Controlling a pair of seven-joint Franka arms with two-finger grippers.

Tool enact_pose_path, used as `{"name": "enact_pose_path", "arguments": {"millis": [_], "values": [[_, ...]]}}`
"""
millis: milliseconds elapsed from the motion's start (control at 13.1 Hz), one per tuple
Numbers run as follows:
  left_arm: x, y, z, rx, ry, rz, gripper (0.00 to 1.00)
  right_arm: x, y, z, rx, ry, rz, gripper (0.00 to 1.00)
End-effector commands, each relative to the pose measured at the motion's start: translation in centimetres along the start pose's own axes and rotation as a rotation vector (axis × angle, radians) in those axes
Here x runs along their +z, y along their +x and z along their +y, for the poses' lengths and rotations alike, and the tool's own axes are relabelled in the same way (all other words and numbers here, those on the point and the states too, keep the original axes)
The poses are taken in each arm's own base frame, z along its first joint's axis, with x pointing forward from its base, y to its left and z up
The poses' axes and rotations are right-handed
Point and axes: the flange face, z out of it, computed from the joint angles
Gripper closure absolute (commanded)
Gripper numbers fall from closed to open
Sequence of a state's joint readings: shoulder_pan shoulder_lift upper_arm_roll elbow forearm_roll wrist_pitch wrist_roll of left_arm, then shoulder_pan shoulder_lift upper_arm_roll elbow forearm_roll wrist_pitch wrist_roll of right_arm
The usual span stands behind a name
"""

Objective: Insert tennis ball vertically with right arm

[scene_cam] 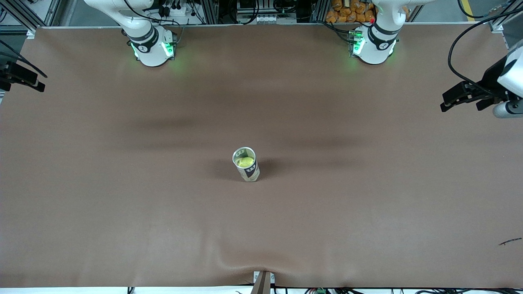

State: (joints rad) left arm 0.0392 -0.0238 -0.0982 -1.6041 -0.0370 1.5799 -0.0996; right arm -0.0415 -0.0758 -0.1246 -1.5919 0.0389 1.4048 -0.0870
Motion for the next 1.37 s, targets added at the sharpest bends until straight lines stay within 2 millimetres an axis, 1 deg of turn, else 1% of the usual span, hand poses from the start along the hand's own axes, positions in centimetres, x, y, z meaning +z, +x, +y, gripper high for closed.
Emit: {"name": "enact_pose_path", "arguments": {"millis": [0, 153, 305, 381, 1068, 1297], "values": [[-0.4, -0.7, 0.0, 0.019, 0.009, 0.004, 0.0, -0.6, -0.2, -0.1, 0.01, 0.023, 0.005, 0.0], [-0.8, -0.7, -0.4, 0.01, 0.008, 0.012, 0.0, -0.6, -0.2, 0.0, 0.011, 0.023, 0.005, 0.0], [-1.5, -1.0, -1.2, -0.001, 0.009, -0.015, 0.0, -0.5, -0.2, -0.1, 0.01, 0.023, 0.002, 0.0], [-1.5, -1.1, -1.2, -0.004, 0.011, -0.023, 0.0, -0.5, -0.2, -0.1, 0.01, 0.023, 0.002, 0.0], [-1.4, -1.4, -0.6, 0.004, 0.019, -0.038, 0.0, -0.5, 0.0, -0.4, 0.004, 0.022, 0.009, 0.0], [-1.3, -1.6, -0.1, 0.007, 0.027, -0.046, 0.0, -0.6, 0.0, -0.4, 0.004, 0.021, 0.012, 0.0]]}}
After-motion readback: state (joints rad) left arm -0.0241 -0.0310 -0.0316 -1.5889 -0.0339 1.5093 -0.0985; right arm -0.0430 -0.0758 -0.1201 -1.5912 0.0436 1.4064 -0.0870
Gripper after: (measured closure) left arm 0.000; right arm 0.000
